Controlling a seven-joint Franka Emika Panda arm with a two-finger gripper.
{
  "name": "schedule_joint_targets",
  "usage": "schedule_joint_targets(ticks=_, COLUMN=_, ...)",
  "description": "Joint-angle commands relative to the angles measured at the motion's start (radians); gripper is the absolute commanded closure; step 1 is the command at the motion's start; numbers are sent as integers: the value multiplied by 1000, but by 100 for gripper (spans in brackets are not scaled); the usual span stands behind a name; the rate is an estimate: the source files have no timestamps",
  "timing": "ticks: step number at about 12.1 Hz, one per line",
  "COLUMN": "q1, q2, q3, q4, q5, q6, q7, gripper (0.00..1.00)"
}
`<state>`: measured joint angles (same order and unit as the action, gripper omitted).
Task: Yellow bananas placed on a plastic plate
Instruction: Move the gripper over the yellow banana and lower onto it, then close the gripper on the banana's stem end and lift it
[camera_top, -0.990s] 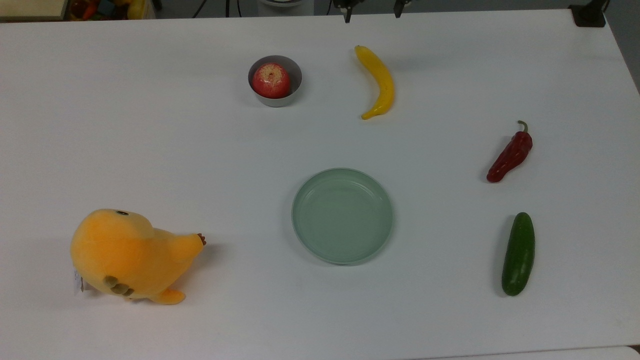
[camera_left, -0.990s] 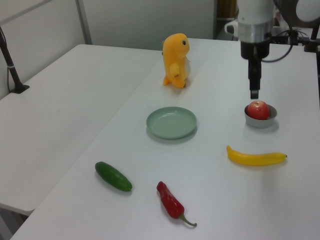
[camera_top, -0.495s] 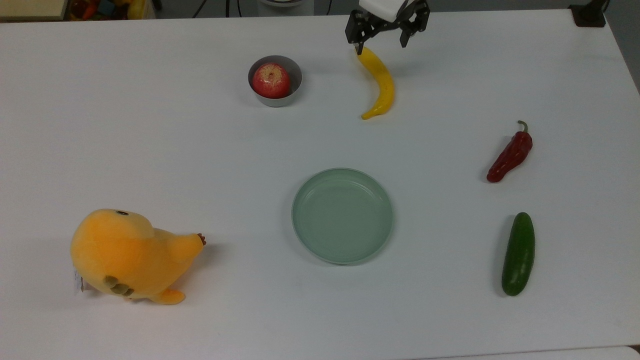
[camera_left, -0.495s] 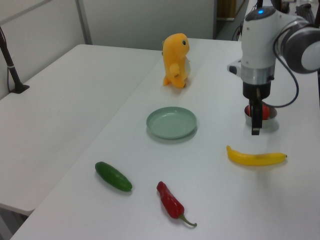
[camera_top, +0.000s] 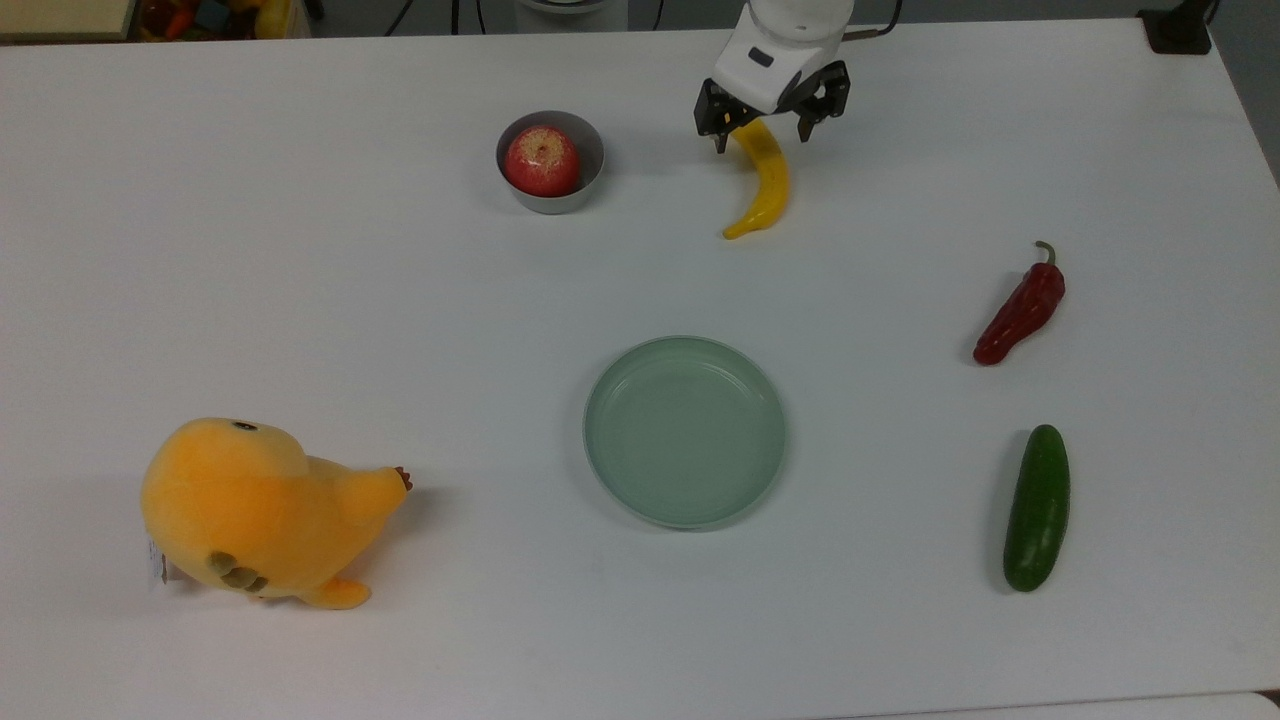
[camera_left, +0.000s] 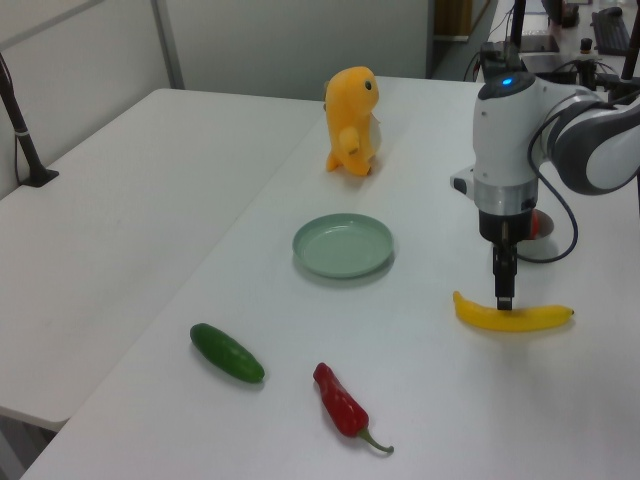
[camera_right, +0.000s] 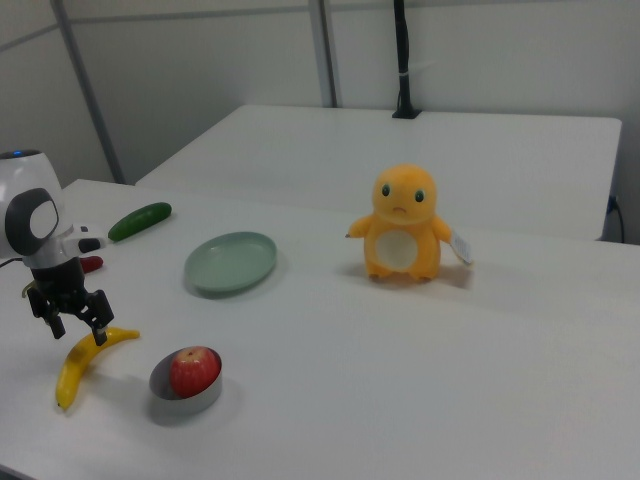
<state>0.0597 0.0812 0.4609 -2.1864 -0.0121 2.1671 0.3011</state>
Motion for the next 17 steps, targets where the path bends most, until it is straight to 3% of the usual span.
schedule_joint_targets(ticks=1, q1=22, q2=41, q3=-2, q4=-9, q5=-54, q6=28, q7=59, gripper=7)
schedule_joint_targets(ticks=3, q1=22, q2=70, q3=-4, q4=-9, q5=-78, q6=42, q7=70, gripper=13)
schedule_joint_targets(ticks=4, q1=23, q2=77, q3=-4, q4=-9, q5=-95, q6=42, q7=73, gripper=22)
schedule_joint_targets(ticks=9, q1=31, q2=80, q3=-4, q4=-3, q5=-98, q6=36, q7=73, gripper=84)
schedule_joint_targets(ticks=10, q1=34, q2=80, q3=-2, q4=-3, q5=-98, q6=34, q7=73, gripper=90)
schedule_joint_targets(ticks=13, q1=34, q2=66, q3=-2, q4=17, q5=-98, q6=-4, q7=73, gripper=91)
schedule_joint_targets(ticks=17, q1=35, q2=37, q3=-2, q4=202, q5=-98, q6=-263, q7=73, gripper=91)
